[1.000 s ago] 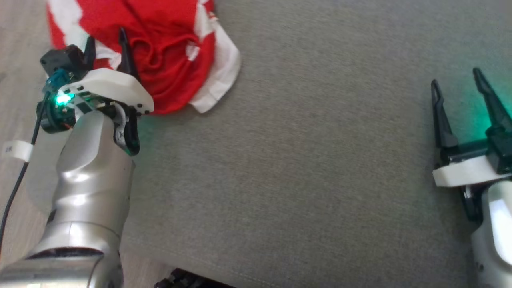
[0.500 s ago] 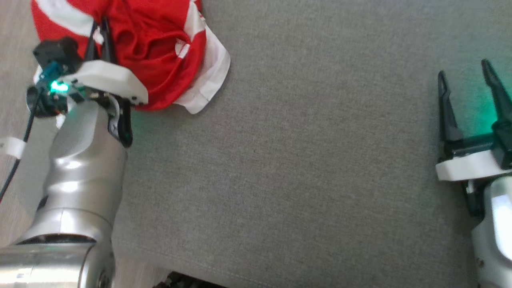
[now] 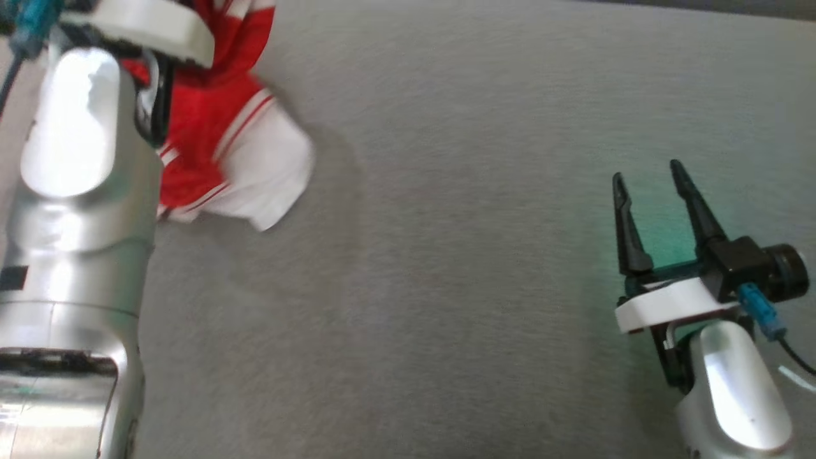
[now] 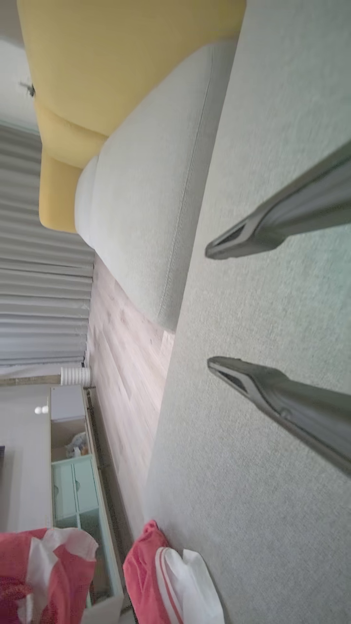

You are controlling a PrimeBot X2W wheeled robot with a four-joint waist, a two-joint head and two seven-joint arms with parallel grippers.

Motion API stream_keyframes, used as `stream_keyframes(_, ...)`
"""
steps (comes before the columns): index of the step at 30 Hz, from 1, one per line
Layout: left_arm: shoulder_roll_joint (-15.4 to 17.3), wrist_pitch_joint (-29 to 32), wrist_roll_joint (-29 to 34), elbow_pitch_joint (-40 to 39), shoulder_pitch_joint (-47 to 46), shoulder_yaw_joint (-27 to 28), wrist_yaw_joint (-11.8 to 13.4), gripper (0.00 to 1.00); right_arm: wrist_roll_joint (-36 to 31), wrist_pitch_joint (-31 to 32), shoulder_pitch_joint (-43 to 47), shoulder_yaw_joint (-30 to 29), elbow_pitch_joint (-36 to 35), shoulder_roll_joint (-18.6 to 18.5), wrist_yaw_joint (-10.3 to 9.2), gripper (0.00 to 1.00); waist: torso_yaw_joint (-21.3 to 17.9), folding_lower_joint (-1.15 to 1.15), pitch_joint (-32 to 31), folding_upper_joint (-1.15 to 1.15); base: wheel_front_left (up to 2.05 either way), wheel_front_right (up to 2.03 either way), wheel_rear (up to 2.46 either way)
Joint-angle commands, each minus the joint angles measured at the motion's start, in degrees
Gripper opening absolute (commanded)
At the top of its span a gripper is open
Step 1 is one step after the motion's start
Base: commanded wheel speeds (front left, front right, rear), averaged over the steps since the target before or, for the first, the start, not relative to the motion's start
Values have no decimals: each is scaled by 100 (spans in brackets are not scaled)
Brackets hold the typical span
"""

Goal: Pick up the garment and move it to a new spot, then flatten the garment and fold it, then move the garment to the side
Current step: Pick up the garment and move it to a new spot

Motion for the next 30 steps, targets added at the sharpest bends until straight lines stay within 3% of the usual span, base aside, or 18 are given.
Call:
stream_keyframes(1,285,154,76,-366,-348,19,-23,0,80,2,74,172,-141,61,-4,100,-710,1,-496,0,0,0,0)
stream_keyframes(3,268,607,4,-842,-400,-125,-106,0,341,2,37,347,-212,90,-4,100,-1252,1,-603,0,0,0,0)
stream_keyframes(7,181,1067,-163,-1501,-354,-347,-175,0,802,2,16,565,-374,94,-4,100,-1977,1,-601,0,0,0,0)
stream_keyframes(15,-279,1548,-941,-2325,97,-716,-221,0,1285,2,21,721,-597,95,-4,100,-3088,1,-368,0,0,0,0)
stream_keyframes(20,-437,1530,-1327,-2124,763,-918,-225,0,1484,2,-54,768,-655,95,-4,100,-3482,1,-65,0,0,0,0)
stream_keyframes(25,-461,975,-1468,-908,1525,-1007,-216,0,1508,2,-126,961,-664,96,-4,100,-3662,1,164,0,0,0,0)
stream_keyframes(26,-441,787,-1452,-616,1624,-1012,-213,7,1529,2,-135,1018,-654,96,-4,100,-3687,1,183,0,0,0,0)
stream_keyframes(27,-416,592,-1399,-329,1697,-1030,-187,43,1551,2,-141,1044,-650,96,-4,100,-3697,1,192,0,0,0,0)
stream_keyframes(28,-422,388,-1395,-81,1750,-1007,-137,100,1554,2,-143,1061,-653,96,-4,100,-3695,1,192,0,0,0,0)
stream_keyframes(30,-462,31,-1426,308,1815,-965,-48,100,1540,2,-115,1060,-643,96,-4,100,-3643,1,140,0,0,0,0)
